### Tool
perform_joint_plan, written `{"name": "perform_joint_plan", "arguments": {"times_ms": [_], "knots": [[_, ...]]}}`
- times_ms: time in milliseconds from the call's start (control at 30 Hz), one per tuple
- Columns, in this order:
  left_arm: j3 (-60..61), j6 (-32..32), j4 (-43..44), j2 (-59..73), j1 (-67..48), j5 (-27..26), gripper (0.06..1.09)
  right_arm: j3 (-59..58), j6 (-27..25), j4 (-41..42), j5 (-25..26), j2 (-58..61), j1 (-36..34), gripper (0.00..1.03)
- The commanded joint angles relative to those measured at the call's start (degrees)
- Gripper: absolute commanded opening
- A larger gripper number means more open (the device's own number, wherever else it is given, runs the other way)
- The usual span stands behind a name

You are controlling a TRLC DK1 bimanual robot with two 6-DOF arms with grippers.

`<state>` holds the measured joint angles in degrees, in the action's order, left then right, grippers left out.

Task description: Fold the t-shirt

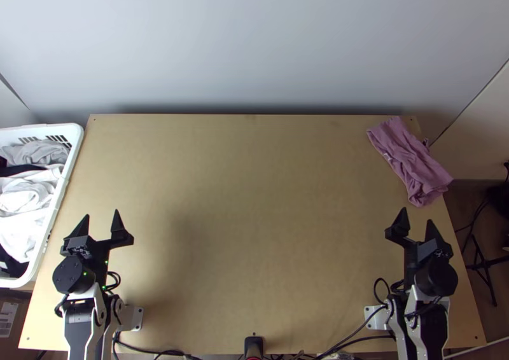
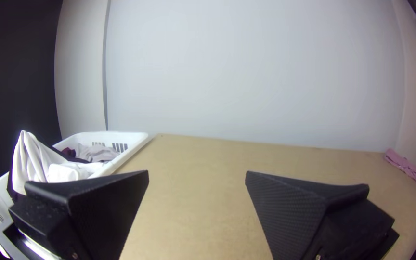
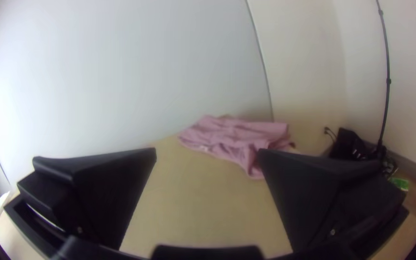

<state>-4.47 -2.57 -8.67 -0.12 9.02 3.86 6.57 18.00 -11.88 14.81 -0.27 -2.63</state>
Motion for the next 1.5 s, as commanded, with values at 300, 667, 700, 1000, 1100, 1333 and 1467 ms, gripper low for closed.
{"name": "perform_joint_plan", "arguments": {"times_ms": [300, 667, 700, 1000, 1100, 1333, 1467], "knots": [[-23.3, 4.3, 0.4, 32.6, 5.7, -5.9, 1.04, 20.4, -10.1, 8.5, -1.9, 22.2, 5.4, 0.98], [-52.4, 0.6, -16.9, 44.9, 3.1, -5.1, 1.04, 47.7, -16.8, 1.9, -2.0, 42.5, 3.0, 0.98], [-55.1, -0.1, -18.2, 46.2, 3.2, -5.1, 1.04, 48.5, -16.7, 2.9, -1.9, 43.1, 3.2, 0.98], [-73.6, -1.3, -21.6, 60.0, 3.5, -4.7, 1.04, 60.8, -18.2, 6.0, -1.8, 56.5, 5.7, 0.98], [-78.6, -1.2, -24.5, 65.6, 2.3, -4.4, 1.04, 63.4, -18.2, 5.6, -1.8, 60.9, 5.8, 0.98], [-87.0, -0.3, -25.9, 76.7, -1.7, -0.5, 1.04, 69.4, -17.6, -2.4, -1.8, 70.6, 5.9, 0.98], [-89.6, -0.3, -24.8, 82.4, -3.9, 3.3, 1.04, 69.5, -17.5, -2.9, -1.7, 74.5, 5.8, 0.98]]}}
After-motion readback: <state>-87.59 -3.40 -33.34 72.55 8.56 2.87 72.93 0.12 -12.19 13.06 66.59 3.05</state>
